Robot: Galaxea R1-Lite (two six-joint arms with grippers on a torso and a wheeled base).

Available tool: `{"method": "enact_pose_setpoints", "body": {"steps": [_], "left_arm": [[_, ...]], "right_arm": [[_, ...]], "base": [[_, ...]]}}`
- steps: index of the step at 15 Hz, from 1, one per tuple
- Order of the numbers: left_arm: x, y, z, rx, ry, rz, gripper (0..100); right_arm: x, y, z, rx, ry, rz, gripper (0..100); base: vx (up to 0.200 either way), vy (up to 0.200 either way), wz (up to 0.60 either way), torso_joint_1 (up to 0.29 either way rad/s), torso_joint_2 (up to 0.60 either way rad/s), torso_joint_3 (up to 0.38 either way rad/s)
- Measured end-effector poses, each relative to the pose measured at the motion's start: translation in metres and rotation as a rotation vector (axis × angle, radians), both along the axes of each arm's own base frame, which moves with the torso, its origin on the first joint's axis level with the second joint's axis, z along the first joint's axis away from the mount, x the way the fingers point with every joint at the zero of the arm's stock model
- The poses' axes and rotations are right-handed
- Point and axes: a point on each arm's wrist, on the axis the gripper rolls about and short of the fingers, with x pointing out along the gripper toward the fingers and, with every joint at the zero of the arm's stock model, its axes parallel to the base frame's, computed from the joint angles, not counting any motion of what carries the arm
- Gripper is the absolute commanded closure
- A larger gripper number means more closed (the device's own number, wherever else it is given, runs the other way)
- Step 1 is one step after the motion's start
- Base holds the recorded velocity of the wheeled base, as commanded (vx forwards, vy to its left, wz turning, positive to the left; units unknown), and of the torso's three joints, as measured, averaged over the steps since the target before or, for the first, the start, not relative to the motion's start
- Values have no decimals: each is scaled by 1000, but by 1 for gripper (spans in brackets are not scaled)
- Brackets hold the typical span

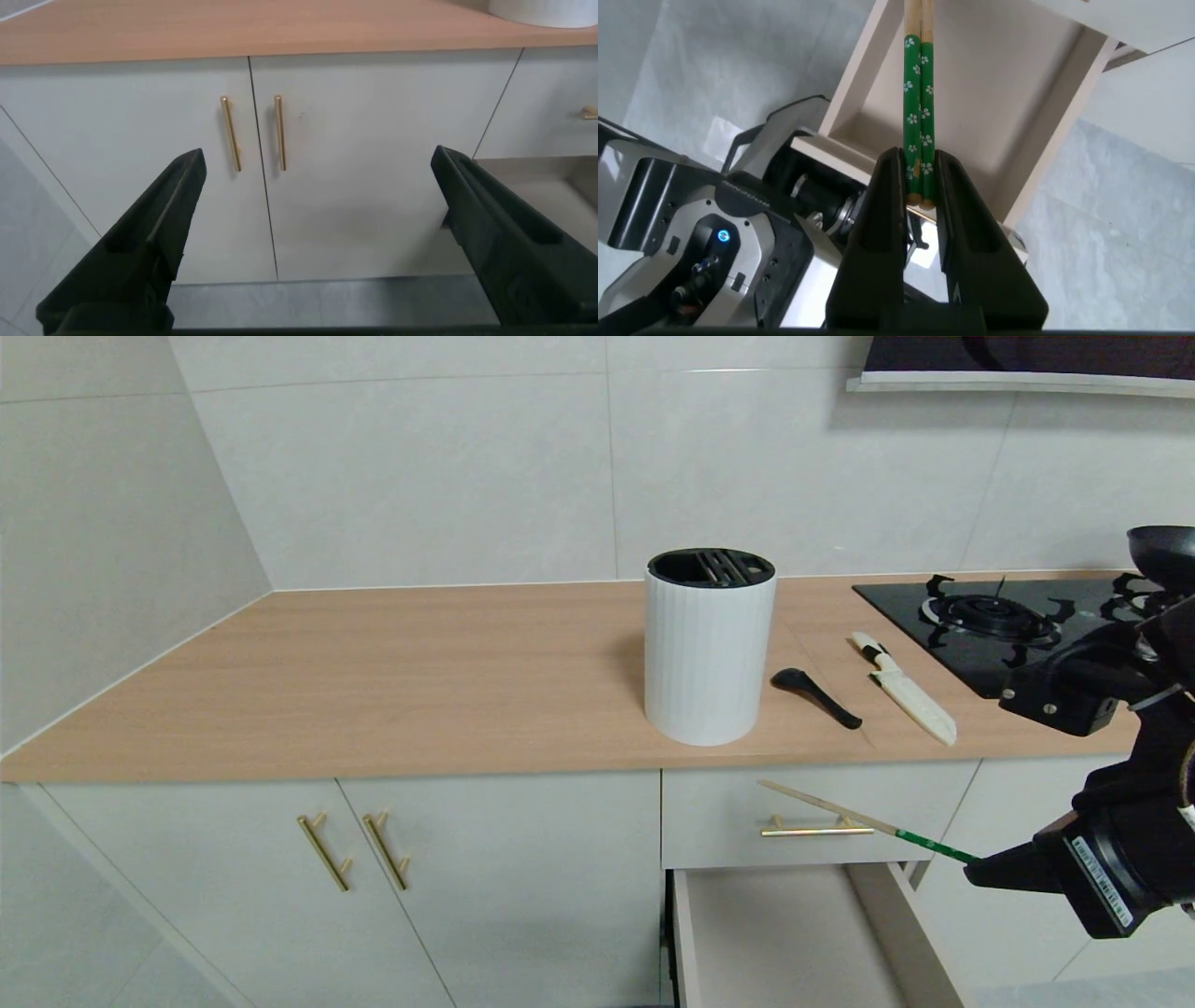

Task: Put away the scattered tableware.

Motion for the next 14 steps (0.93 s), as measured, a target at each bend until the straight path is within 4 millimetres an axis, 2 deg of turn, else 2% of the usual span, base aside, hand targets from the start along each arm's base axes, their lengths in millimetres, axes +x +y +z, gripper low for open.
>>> {"method": "enact_pose_setpoints", "body": {"steps": [3,14], "left_arm": [[0,0,0,0,0,-1,0],[0,0,0,0,1,0,0]], "right_arm": [[3,2,-4,-11,15,-1,100],[9,5,-9,-27,37,-4,100]], "base": [[0,0,0,-81,194,112],[0,0,0,-180,464,283]]}}
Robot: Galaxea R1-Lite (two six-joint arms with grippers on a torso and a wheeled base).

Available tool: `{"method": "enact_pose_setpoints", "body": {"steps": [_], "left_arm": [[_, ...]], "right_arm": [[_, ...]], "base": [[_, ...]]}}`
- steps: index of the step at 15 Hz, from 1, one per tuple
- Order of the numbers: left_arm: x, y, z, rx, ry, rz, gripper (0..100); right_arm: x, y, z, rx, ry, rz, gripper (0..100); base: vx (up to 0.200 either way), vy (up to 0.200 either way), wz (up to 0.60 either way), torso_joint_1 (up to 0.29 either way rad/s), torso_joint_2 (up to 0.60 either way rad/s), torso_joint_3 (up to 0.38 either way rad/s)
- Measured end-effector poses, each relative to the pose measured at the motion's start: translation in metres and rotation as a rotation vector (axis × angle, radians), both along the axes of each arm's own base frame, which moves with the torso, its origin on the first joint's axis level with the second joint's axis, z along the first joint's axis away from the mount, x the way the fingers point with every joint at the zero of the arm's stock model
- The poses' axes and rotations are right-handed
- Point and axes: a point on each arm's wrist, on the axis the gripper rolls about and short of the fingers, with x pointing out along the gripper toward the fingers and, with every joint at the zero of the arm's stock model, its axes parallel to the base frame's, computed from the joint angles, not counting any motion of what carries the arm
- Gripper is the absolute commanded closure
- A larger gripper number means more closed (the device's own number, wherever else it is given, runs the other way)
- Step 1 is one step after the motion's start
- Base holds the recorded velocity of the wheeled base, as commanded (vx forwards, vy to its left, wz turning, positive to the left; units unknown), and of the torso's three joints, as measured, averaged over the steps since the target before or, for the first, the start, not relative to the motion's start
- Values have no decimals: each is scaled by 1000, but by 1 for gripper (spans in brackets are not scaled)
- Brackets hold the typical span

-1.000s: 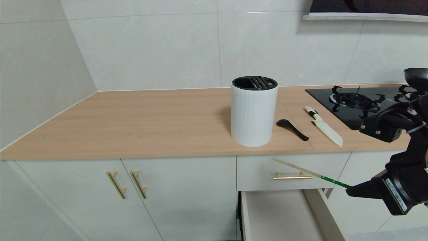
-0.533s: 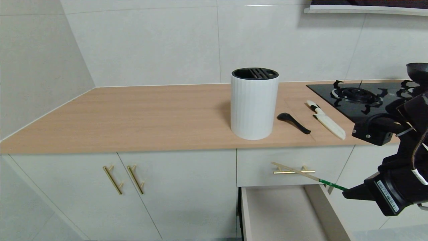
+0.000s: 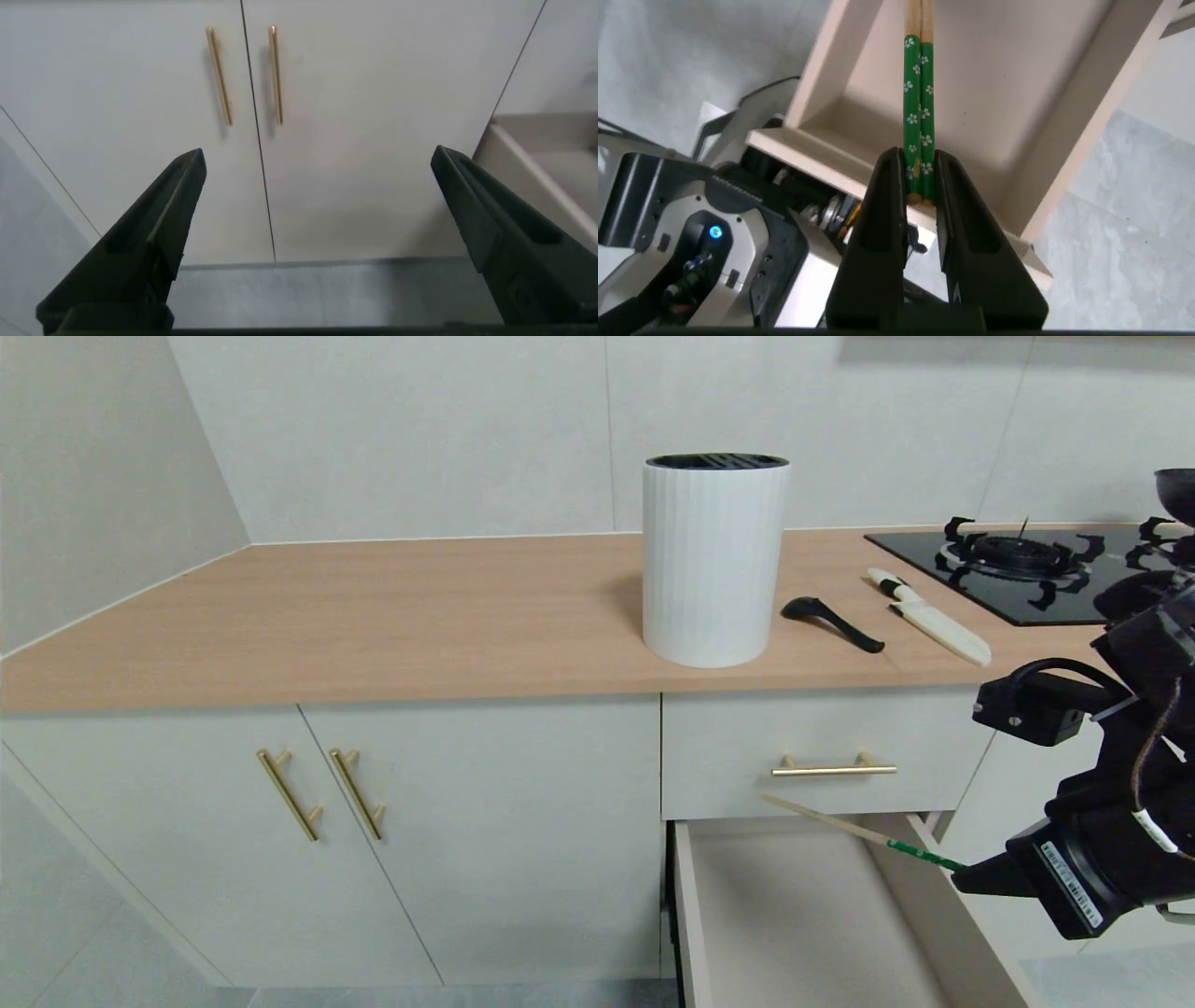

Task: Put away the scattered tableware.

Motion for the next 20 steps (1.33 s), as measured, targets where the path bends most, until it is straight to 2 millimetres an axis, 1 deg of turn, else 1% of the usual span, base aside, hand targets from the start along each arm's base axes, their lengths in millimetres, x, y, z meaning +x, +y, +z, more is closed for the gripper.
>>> {"method": "enact_pose_setpoints", "body": {"steps": [6,8,16,18,20], "left_arm": [[0,0,0,0,0,0,0],[0,0,0,0,0,0,0],[0,0,0,0,-1,0,0],[0,0,0,0,0,0,0],[0,0,0,0,0,0,0]], "right_arm": [[2,1,-2,-6,9,-1,100],[2,1,-3,-8,12,-1,100],[9,5,-8,-17,21,-4,100],[16,8,-15,-41,28,-15,100],[31,16,-28,-72,21,-36,100]], "base": [[0,0,0,-128,447,318],[0,0,0,-34,263,195],[0,0,0,-6,21,10],[0,0,0,0,0,0],[0,0,0,0,0,0]]}}
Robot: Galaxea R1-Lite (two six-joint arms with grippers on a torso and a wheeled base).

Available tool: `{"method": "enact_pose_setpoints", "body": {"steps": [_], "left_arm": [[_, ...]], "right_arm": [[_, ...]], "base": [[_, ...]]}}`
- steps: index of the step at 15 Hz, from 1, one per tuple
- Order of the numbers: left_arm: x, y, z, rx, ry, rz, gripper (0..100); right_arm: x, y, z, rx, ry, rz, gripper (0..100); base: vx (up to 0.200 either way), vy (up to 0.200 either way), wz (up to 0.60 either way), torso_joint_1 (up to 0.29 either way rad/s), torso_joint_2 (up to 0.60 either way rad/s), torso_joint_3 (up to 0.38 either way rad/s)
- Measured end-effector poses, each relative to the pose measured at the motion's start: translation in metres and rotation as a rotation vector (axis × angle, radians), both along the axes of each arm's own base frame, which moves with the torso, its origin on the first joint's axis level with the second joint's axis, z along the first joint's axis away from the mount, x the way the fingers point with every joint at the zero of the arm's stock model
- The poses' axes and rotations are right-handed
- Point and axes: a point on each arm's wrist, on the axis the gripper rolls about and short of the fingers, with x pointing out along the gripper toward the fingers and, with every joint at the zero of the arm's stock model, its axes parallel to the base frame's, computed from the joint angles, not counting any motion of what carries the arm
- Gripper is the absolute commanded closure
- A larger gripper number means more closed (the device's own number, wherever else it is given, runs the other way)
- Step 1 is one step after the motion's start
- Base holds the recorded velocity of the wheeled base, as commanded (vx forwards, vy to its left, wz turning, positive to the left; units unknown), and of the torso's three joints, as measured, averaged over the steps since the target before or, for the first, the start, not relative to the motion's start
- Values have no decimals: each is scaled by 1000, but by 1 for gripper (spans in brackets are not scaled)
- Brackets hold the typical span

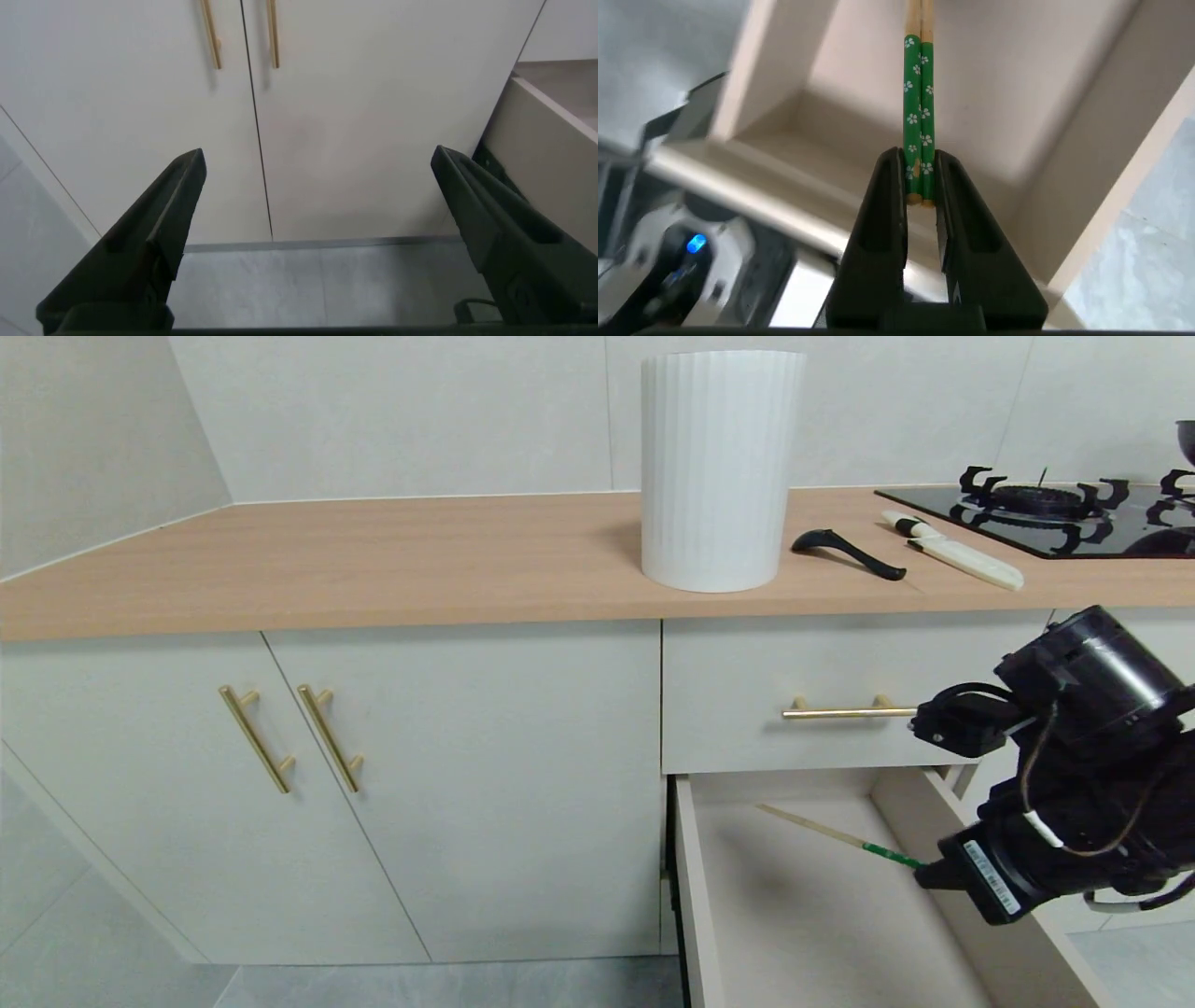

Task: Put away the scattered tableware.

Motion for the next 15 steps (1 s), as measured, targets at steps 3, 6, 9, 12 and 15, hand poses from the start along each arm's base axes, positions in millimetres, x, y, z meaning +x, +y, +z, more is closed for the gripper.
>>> {"method": "enact_pose_setpoints", "body": {"steps": [3,6,9,12,15], "left_arm": [[0,0,0,0,0,0,0],[0,0,0,0,-1,0,0],[0,0,0,0,-1,0,0],[0,0,0,0,0,0,0],[0,0,0,0,0,0,0]], "right_arm": [[28,15,-31,-37,-2,-30,100],[54,29,-65,-52,2,-68,100],[77,40,-95,-47,-60,-123,100],[90,54,-122,-26,-115,-189,100],[96,59,-140,-37,-112,-199,100]], "base": [[0,0,0,0,0,0],[0,0,0,0,0,0],[0,0,0,0,0,0],[0,0,0,0,0,0],[0,0,0,0,0,0]]}}
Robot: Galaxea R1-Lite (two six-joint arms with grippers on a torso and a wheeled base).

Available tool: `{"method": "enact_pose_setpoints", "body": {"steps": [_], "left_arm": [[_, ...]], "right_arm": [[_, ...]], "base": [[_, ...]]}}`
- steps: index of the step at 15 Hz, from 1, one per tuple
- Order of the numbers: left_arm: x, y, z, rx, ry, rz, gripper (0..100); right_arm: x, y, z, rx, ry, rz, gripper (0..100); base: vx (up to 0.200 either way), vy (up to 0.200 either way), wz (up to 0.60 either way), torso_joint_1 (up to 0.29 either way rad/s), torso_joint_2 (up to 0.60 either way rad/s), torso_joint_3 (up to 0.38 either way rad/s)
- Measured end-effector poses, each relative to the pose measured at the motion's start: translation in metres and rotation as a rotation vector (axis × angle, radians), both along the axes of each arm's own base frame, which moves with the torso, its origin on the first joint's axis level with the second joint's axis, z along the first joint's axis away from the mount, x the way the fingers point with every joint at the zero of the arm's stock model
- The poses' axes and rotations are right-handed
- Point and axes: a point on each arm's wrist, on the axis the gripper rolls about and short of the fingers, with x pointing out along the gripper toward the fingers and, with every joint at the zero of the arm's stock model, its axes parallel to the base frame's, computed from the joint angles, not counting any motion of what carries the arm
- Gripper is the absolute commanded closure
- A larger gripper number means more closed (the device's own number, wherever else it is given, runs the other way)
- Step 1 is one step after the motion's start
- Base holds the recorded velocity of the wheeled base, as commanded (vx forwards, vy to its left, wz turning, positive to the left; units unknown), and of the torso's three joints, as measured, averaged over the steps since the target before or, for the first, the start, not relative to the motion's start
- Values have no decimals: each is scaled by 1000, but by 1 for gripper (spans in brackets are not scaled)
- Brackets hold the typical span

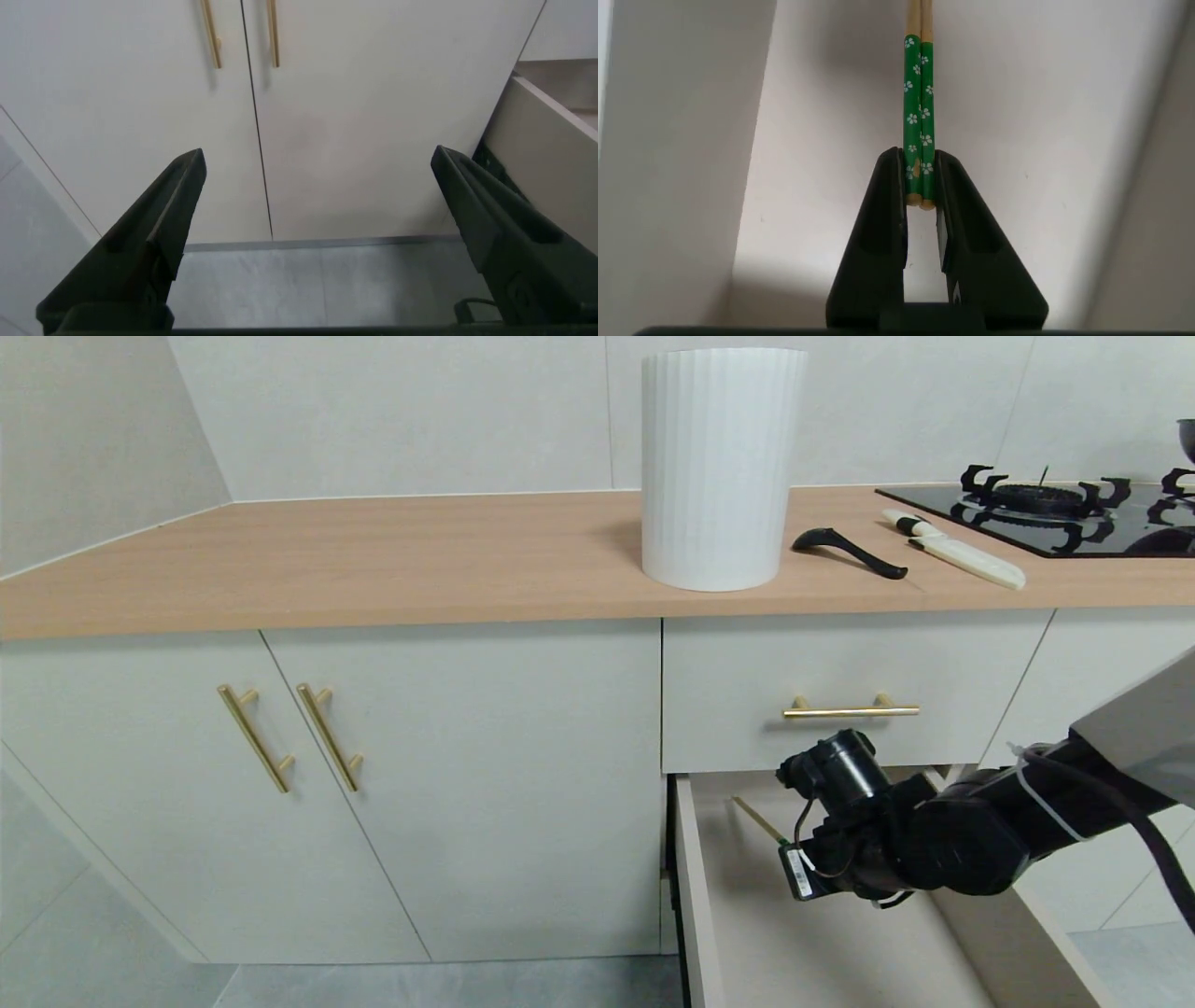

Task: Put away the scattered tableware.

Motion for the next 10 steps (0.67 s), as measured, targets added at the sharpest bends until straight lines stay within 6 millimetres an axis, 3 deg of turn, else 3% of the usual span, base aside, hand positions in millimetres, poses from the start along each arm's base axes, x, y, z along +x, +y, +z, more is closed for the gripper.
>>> {"method": "enact_pose_setpoints", "body": {"steps": [5,10], "left_arm": [[0,0,0,0,-1,-1,0],[0,0,0,0,-1,0,0]], "right_arm": [[4,6,-21,-13,29,4,100],[4,12,-58,-65,111,17,100]], "base": [[0,0,0,0,0,0],[0,0,0,0,0,0]]}}
